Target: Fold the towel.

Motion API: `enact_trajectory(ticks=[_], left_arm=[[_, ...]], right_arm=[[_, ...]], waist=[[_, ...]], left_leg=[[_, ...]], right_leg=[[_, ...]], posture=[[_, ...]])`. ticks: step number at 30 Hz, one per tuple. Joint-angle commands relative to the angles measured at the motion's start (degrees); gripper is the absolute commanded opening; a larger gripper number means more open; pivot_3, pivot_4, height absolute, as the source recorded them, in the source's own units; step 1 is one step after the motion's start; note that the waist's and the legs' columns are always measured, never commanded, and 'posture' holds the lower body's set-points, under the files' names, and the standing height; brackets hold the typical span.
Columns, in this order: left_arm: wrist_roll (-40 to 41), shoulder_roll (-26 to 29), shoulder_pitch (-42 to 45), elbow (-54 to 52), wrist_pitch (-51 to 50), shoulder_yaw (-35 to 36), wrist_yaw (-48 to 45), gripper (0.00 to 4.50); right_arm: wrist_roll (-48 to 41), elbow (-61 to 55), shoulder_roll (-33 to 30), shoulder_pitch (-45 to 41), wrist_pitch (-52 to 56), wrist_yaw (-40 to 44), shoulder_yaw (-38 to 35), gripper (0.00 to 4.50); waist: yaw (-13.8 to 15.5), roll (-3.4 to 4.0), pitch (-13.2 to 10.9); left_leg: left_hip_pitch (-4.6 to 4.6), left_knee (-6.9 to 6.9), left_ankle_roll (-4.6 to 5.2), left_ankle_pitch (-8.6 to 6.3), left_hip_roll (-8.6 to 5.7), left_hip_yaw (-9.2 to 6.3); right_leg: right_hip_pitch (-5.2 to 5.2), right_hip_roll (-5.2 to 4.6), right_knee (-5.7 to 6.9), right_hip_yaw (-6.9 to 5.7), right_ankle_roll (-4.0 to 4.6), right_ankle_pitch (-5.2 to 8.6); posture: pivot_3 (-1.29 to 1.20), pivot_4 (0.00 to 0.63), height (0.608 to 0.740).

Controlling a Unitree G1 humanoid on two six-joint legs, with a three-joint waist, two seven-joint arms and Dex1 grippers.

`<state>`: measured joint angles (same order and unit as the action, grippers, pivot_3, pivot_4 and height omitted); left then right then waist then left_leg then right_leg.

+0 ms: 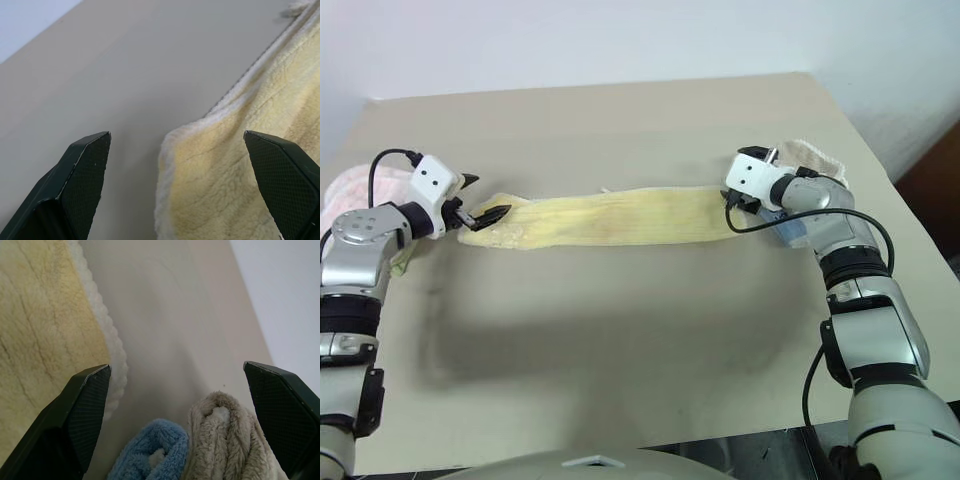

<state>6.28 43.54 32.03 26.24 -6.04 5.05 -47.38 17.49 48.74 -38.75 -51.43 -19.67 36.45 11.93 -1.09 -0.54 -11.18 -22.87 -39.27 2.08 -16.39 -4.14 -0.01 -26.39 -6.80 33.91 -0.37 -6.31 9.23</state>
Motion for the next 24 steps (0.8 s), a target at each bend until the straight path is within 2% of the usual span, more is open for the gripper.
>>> enact_trajectory(ticks=[1, 7, 11, 14, 15, 17, 20, 22, 24], left_arm=[[0.47, 0.74, -0.15, -2.47, -0.24, 1.21, 0.38, 4.47], [0.02, 0.12, 0.21, -2.33, 0.03, 0.59, 0.60, 4.47], [0.18, -0.24, 0.97, -2.08, 0.23, 0.68, 0.48, 4.47], [2.11, 0.42, 0.51, -3.87, 0.95, 1.73, -2.22, 4.47], [2.74, 0.92, -0.01, -4.83, 1.45, 1.97, -3.60, 4.47], [4.10, 2.04, -1.82, -7.42, 2.74, 2.18, -6.94, 4.47], [5.78, 3.69, -4.81, -11.46, 2.93, 1.69, -11.46, 4.47], [6.39, 4.47, -6.34, -13.49, 2.77, 1.28, -13.68, 4.47], [7.43, 5.55, -8.39, -16.48, 1.91, 0.52, -17.09, 4.47]], right_arm=[[-2.18, -3.30, -2.63, 0.42, -1.55, 1.24, -2.36, 4.48], [-5.45, -8.93, -3.95, 2.07, 0.10, -0.70, -6.33, 4.48], [-14.42, -17.55, -3.61, 5.97, 9.86, 5.55, -11.32, 4.48], [-28.40, -32.77, -5.07, 13.84, 30.13, 14.57, -16.46, 4.48], [-33.39, -37.99, -5.01, 16.53, 37.61, 15.27, -18.67, 4.48], [-41.69, -45.95, -3.66, 20.28, 52.98, 11.86, -23.00, 4.48], [-51.54, -54.41, -1.21, 24.38, 70.52, 6.20, -28.31, 4.48], [-55.61, -57.14, 0.34, 25.00, 77.50, 2.80, -31.04, 4.48], [-61.91, -57.38, 4.72, 23.60, 88.99, -3.78, -37.34, 4.48]], waist=[[0.06, 0.00, 0.00], [-0.07, 0.00, 0.00], [0.11, 0.00, 0.00], [0.37, -0.01, 0.01], [0.61, -0.03, 0.02], [0.55, -0.03, 0.02], [0.30, -0.03, 0.02], [0.19, -0.03, 0.02], [0.28, -0.04, 0.02]], left_leg=[[0.00, 0.00, 0.01, -0.01, 0.00, 0.00], [0.04, 0.00, 0.11, -0.06, 0.01, -0.01], [0.09, 0.01, 0.18, -0.11, 0.04, -0.01], [0.12, 0.00, 0.21, -0.12, 0.04, -0.01], [0.11, 0.00, 0.22, -0.13, 0.04, -0.02], [0.04, 0.00, 0.25, -0.14, 0.05, -0.09], [0.06, 0.00, 0.27, -0.18, 0.03, -0.06], [0.15, 0.01, 0.26, -0.18, 0.07, -0.05], [0.20, 0.03, 0.25, -0.18, 0.14, -0.05]], right_leg=[[0.00, 0.00, 0.00, 0.00, 0.00, 0.00], [0.00, 0.00, 0.05, 0.00, 0.00, 0.00], [0.03, 0.02, 0.07, 0.01, 0.00, 0.00], [0.08, 0.01, 0.06, 0.01, 0.00, 0.00], [0.08, 0.00, 0.06, 0.01, 0.00, 0.00], [0.05, -0.01, 0.05, 0.00, 0.01, 0.01], [0.04, -0.09, 0.03, 0.07, 0.01, 0.00], [0.06, -0.12, 0.01, 0.11, 0.02, 0.00], [0.06, -0.10, -0.04, 0.11, 0.02, 0.01]], posture=[[0.00, 0.150, 0.728], [0.00, 0.150, 0.728], [0.00, 0.150, 0.728], [0.00, 0.150, 0.728], [0.00, 0.150, 0.728], [0.00, 0.150, 0.728], [0.00, 0.150, 0.728], [0.00, 0.150, 0.728], [0.00, 0.150, 0.728]])
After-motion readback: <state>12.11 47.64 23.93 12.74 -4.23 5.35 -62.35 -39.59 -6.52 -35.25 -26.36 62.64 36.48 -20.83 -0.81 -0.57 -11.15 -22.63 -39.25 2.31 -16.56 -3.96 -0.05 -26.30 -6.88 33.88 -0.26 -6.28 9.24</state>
